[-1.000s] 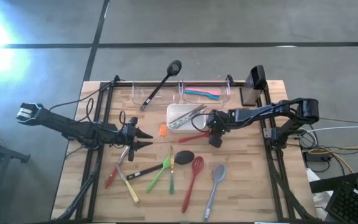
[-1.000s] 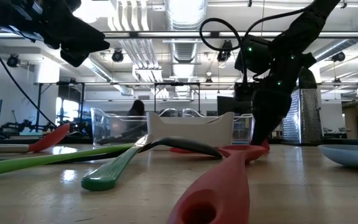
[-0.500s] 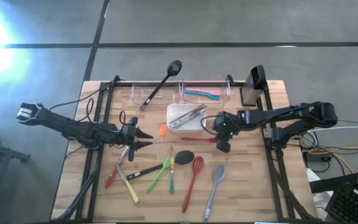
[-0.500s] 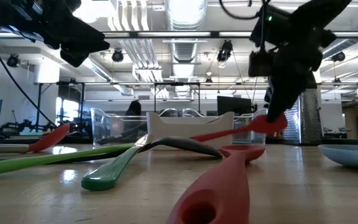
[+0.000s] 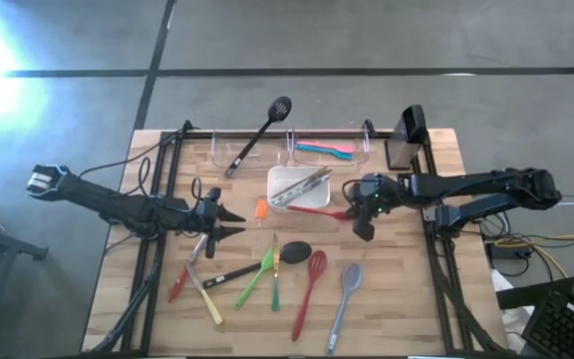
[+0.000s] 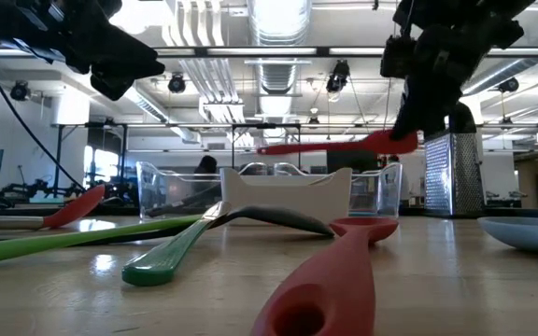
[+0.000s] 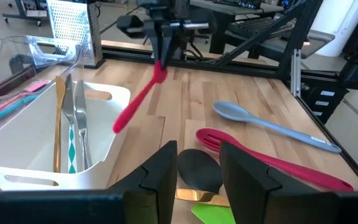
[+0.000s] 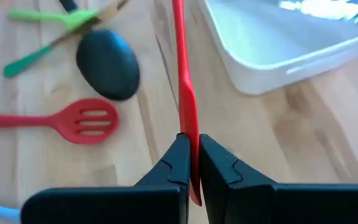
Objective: Pick & Place Kitchen Items
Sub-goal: Put the red spatula into the right transparent bin
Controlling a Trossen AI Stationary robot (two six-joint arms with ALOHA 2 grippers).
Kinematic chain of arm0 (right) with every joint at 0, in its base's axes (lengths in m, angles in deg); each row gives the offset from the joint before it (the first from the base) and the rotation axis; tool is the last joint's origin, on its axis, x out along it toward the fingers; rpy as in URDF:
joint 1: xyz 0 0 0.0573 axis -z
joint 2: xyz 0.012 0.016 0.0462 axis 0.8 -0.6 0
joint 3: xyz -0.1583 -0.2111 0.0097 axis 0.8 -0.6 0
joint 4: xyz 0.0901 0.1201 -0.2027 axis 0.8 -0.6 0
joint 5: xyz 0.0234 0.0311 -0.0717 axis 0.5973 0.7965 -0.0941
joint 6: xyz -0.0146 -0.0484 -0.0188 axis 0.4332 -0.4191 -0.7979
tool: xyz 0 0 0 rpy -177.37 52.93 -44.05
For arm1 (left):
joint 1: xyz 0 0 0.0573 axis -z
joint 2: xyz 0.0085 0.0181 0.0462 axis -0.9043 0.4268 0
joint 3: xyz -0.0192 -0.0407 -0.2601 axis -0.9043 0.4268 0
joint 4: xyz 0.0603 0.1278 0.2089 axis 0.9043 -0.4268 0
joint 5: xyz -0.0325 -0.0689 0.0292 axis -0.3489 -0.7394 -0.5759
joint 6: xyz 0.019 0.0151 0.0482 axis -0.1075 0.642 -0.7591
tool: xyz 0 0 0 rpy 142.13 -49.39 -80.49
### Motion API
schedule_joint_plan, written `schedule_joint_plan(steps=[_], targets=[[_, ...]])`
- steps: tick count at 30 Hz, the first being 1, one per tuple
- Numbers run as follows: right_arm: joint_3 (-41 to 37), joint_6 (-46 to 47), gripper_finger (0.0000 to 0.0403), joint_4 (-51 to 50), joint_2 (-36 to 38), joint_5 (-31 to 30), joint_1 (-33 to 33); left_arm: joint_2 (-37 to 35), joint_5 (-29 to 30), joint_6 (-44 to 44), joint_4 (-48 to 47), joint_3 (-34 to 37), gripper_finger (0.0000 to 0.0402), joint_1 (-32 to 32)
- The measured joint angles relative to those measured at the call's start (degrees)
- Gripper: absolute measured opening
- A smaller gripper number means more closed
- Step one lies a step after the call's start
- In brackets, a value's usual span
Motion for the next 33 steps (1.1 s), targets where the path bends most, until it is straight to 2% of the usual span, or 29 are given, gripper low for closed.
schedule_joint_plan(steps=[7,13,19,26,33], targets=[[3.51,-5.91,0.0008,-0.04,2.36,-2.02,5.92,0.00,0.26,-1.04,1.32,0.02,0.0124,0.00],[10.63,-15.82,0.0008,-1.02,-0.25,-2.80,14.93,-0.02,2.21,-2.86,1.96,0.02,0.0124,0.00],[20.34,-22.50,0.0008,-11.35,-7.48,-2.37,25.16,-0.02,3.25,-4.28,2.42,0.02,0.0124,0.00],[31.03,-29.37,0.0008,-20.38,-18.86,-2.07,32.95,-0.02,3.23,-4.31,1.83,0.02,0.0124,0.00],[34.06,-32.05,0.0008,-21.43,-25.52,-0.72,37.20,0.00,3.19,-4.28,1.48,0.02,0.0124,0.00]])
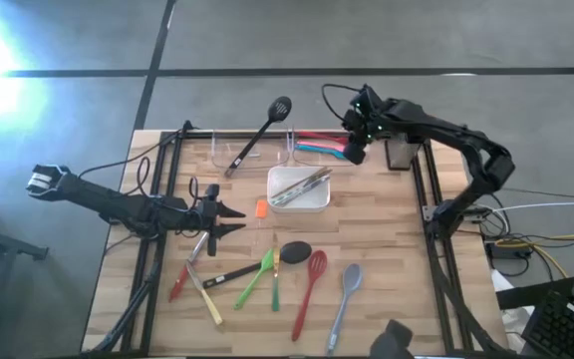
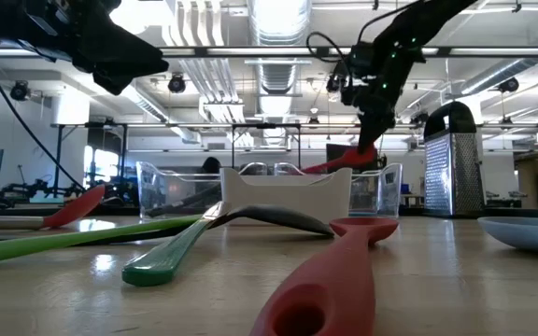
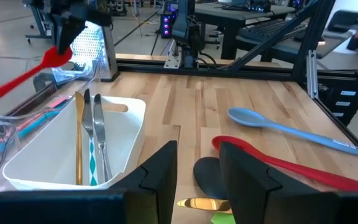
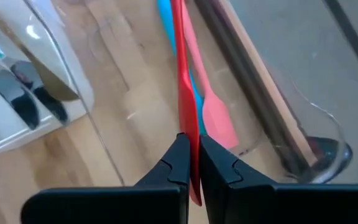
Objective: Pick & Place Kitchen Items
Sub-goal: Put the red spatula into the right transparent bin
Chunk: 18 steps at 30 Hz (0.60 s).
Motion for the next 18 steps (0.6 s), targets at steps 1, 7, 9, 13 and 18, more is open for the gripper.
schedule_joint_plan(steps=[1,7,9,13,18], targets=[[0.01,-0.22,0.0008,0.44,-0.75,0.16,0.30,0.00,0.00,0.00,-0.02,0.00,0.0124,0.00],[-0.21,-0.89,0.0008,0.73,-5.30,0.20,1.29,0.02,-0.02,0.00,-0.02,0.00,0.0124,0.00],[-0.33,-1.02,0.0008,0.82,-6.46,0.25,1.27,0.02,-0.03,0.00,-0.04,0.00,0.0124,0.00],[-0.74,-1.32,0.0008,1.67,-8.32,0.30,1.22,0.02,-0.04,0.00,-0.06,0.00,0.0124,-0.01],[-1.58,-1.50,0.0008,3.87,-9.98,1.15,1.82,0.02,-0.02,0.00,-0.10,0.00,0.0124,-0.02]])
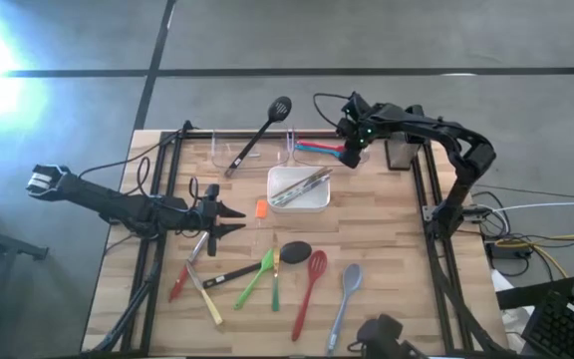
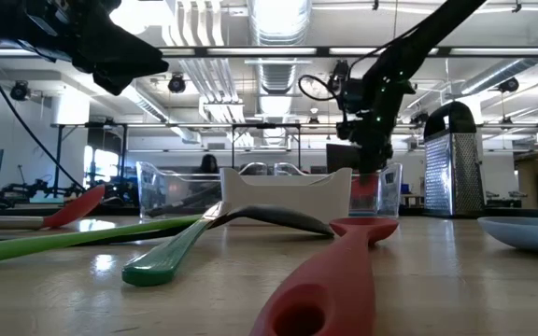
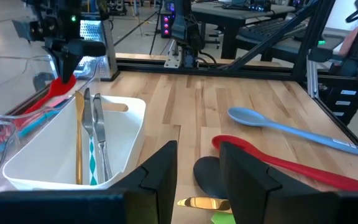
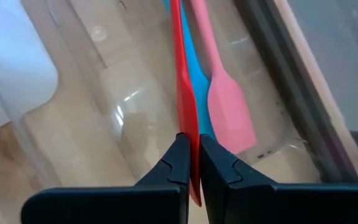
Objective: Pick & Place Kitchen Items
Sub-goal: Put the red spatula into the right transparent bin
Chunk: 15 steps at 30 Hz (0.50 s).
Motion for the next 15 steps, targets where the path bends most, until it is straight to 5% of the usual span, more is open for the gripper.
schedule_joint_plan(steps=[8,15], targets=[[-0.87,-0.38,0.0012,0.25,-1.83,0.08,1.37,0.00,0.02,0.00,-0.03,0.04,0.0124,0.01],[-1.03,0.20,0.0056,0.46,-1.79,0.05,1.51,0.00,0.02,0.00,-0.05,0.11,0.0124,0.00]])
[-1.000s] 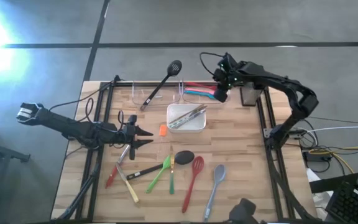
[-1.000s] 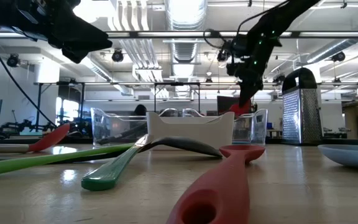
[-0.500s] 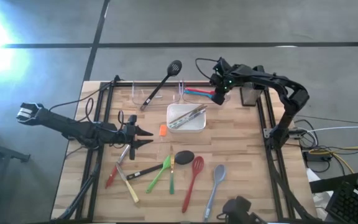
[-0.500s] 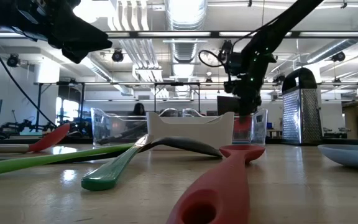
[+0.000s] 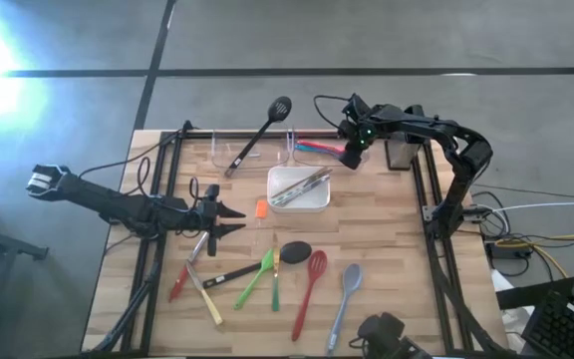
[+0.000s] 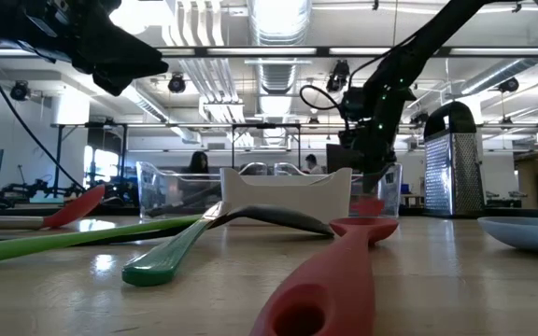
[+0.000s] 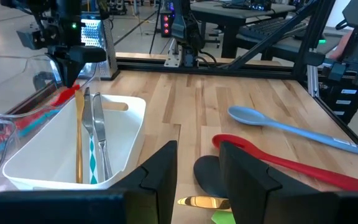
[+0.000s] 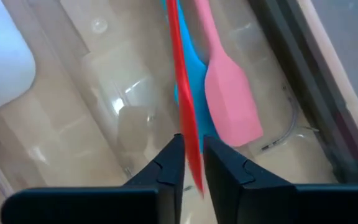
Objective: Pick & Place Kitchen Items
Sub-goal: Put the red spatula into the right transparent bin, then put the blue serving spoon into the left transparent bin
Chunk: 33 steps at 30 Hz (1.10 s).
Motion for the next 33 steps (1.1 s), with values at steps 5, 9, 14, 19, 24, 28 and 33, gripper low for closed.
schedule_joint_plan(steps=[5,9,14,19,24,28,33], targets=[[0.00,0.69,0.0088,1.58,0.04,-0.04,0.02,0.00,0.01,0.00,0.00,0.00,0.0124,0.02],[-0.04,0.69,0.0107,1.61,0.60,0.32,0.00,0.00,0.01,0.00,0.02,0.00,0.0124,0.00],[-0.04,1.04,0.0121,1.82,3.66,6.15,-0.02,0.00,0.02,0.00,0.02,0.00,0.0124,0.00],[-0.07,2.64,0.0120,2.03,7.69,9.43,-0.97,0.01,0.02,0.00,0.03,0.00,0.0124,0.01],[-0.11,4.79,0.0109,1.99,11.35,11.50,-3.80,0.02,0.02,0.00,0.05,0.00,0.0124,0.00],[-0.16,6.62,0.0099,1.90,14.24,13.91,-6.68,0.02,0.02,0.00,0.04,0.00,0.0124,0.02],[-0.77,10.10,0.0088,1.76,17.67,15.53,-11.63,0.02,0.02,0.00,0.07,0.00,0.0124,0.01]])
